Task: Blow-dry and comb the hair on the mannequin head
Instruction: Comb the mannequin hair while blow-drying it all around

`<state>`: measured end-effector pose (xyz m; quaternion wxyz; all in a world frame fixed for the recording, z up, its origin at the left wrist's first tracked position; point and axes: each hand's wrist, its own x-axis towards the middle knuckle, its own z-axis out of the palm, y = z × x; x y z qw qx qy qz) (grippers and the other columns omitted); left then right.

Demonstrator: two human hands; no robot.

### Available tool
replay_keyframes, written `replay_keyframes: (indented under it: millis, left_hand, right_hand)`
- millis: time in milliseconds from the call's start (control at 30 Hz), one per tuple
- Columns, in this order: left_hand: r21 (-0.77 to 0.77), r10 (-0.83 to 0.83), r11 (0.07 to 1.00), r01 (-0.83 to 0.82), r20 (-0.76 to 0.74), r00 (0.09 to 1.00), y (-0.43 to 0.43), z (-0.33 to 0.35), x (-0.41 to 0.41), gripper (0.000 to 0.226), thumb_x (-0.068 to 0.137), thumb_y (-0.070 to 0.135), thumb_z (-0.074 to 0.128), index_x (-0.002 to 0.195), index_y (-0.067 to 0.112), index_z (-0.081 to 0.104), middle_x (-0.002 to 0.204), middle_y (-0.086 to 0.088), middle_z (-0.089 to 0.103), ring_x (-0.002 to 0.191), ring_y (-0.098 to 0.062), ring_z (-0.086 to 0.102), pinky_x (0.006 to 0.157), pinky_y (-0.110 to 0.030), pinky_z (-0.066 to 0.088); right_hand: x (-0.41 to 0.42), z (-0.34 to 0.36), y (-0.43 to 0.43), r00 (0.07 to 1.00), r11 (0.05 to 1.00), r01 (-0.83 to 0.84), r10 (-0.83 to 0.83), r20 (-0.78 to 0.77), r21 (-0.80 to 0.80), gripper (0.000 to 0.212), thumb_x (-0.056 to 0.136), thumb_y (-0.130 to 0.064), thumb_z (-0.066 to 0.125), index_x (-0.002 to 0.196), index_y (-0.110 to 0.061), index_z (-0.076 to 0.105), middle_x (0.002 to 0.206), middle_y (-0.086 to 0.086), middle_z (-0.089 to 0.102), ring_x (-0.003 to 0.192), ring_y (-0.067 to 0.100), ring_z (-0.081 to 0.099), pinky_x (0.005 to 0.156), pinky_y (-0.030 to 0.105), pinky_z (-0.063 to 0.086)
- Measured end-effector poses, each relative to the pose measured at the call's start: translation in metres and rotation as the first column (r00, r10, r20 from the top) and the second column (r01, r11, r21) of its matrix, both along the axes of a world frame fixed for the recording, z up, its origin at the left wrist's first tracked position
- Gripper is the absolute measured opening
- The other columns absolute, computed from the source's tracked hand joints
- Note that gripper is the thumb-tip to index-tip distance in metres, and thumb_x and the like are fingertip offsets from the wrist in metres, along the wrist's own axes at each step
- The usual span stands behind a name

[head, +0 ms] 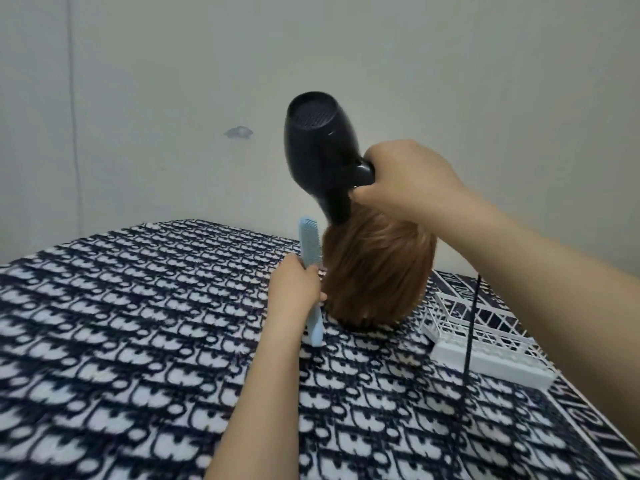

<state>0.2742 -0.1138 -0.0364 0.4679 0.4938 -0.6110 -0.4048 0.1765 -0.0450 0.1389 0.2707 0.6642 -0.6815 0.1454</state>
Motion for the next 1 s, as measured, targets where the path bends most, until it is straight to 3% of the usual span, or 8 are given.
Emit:
replay_keyframes:
  millis: [133, 300, 433, 667, 767, 833, 900, 1000]
  left_hand:
    - [0.019, -0.034, 0.999, 0.035, -0.043, 0.999, 0.003, 0.000, -0.004, 0.012, 0.098, 0.025, 0.049, 0.096, 0.013, 0.052, 0.093, -0.005, 0.070, 0.051, -0.008, 0.068, 0.062, -0.031, 0.056]
    - [0.004, -0.027, 1.000, 0.028, -0.035, 0.999, 0.002, -0.001, -0.005, 0.015, 0.097, 0.026, 0.049, 0.086, 0.016, 0.048, 0.093, -0.005, 0.069, 0.049, -0.008, 0.068, 0.052, -0.027, 0.050]
    - [-0.001, -0.021, 1.000, 0.021, -0.043, 0.999, 0.003, -0.002, -0.007, 0.017, 0.097, 0.025, 0.049, 0.084, 0.015, 0.048, 0.085, -0.004, 0.070, 0.051, -0.010, 0.068, 0.065, -0.033, 0.057]
    - [-0.028, 0.018, 0.999, -0.020, -0.059, 0.998, 0.006, 0.000, -0.009, 0.021, 0.098, 0.027, 0.050, 0.079, 0.018, 0.045, 0.085, -0.003, 0.069, 0.048, -0.007, 0.067, 0.051, -0.026, 0.049]
    - [-0.024, 0.016, 1.000, -0.018, -0.076, 0.997, 0.009, 0.003, -0.012, 0.016, 0.098, 0.027, 0.050, 0.086, 0.016, 0.049, 0.084, -0.003, 0.069, 0.049, -0.007, 0.067, 0.052, -0.026, 0.050]
    - [-0.024, 0.020, 0.999, -0.022, -0.086, 0.996, 0.011, 0.006, -0.014, 0.016, 0.098, 0.028, 0.049, 0.089, 0.015, 0.050, 0.084, -0.002, 0.069, 0.050, -0.007, 0.067, 0.056, -0.028, 0.052]
    - [-0.029, 0.030, 0.999, -0.032, -0.086, 0.996, 0.013, 0.009, -0.017, 0.015, 0.098, 0.029, 0.048, 0.091, 0.016, 0.051, 0.083, -0.002, 0.069, 0.050, -0.005, 0.067, 0.057, -0.028, 0.052]
    - [-0.056, 0.034, 0.998, -0.038, -0.087, 0.996, 0.018, 0.013, -0.024, 0.016, 0.098, 0.029, 0.047, 0.096, 0.014, 0.053, 0.083, -0.001, 0.069, 0.052, -0.007, 0.068, 0.068, -0.036, 0.058]
  right_hand:
    - [0.002, -0.003, -0.004, 0.999, 1.000, 0.004, -0.005, -0.034, -0.017, 0.033, 0.080, -0.034, 0.066, 0.065, -0.022, 0.039, 0.067, -0.005, 0.045, 0.071, 0.029, 0.052, 0.049, 0.028, 0.024]
    - [-0.008, -0.009, -0.001, 0.999, 1.000, 0.019, -0.019, 0.034, -0.012, 0.024, 0.081, -0.034, 0.065, 0.070, -0.019, 0.050, 0.063, -0.005, 0.051, 0.064, 0.027, 0.055, 0.047, 0.027, 0.025]
    - [-0.018, -0.010, 0.007, 0.986, 1.000, -0.002, -0.003, 0.167, 0.027, 0.028, 0.079, -0.033, 0.067, 0.063, -0.019, 0.049, 0.054, -0.006, 0.052, 0.052, 0.016, 0.053, 0.045, 0.026, 0.026]
    - [-0.034, -0.009, 0.034, 0.986, 0.997, 0.065, -0.070, 0.149, 0.043, 0.022, 0.078, -0.029, 0.065, 0.066, -0.017, 0.051, 0.061, 0.001, 0.055, 0.055, 0.018, 0.053, 0.047, 0.028, 0.028]
    - [-0.047, -0.006, 0.051, 0.972, 0.997, 0.069, -0.078, 0.221, 0.047, 0.014, 0.077, -0.028, 0.064, 0.073, -0.015, 0.060, 0.064, 0.004, 0.067, 0.056, 0.021, 0.066, 0.047, 0.028, 0.045]
    - [-0.057, -0.006, 0.060, 0.965, 0.996, 0.079, -0.085, 0.246, 0.035, 0.014, 0.079, -0.028, 0.066, 0.076, -0.015, 0.063, 0.070, 0.008, 0.072, 0.066, 0.027, 0.072, 0.060, 0.042, 0.060]
    - [-0.069, -0.008, 0.067, 0.937, 0.998, 0.062, -0.066, 0.343, 0.025, 0.015, 0.081, -0.028, 0.069, 0.077, -0.014, 0.064, 0.070, 0.008, 0.075, 0.063, 0.028, 0.075, 0.064, 0.048, 0.063]
    - [-0.093, -0.014, 0.079, 0.873, 0.998, 0.053, -0.038, 0.486, -0.016, 0.013, 0.085, -0.024, 0.069, 0.078, -0.013, 0.065, 0.059, 0.002, 0.073, 0.048, 0.013, 0.072, 0.053, 0.040, 0.062]
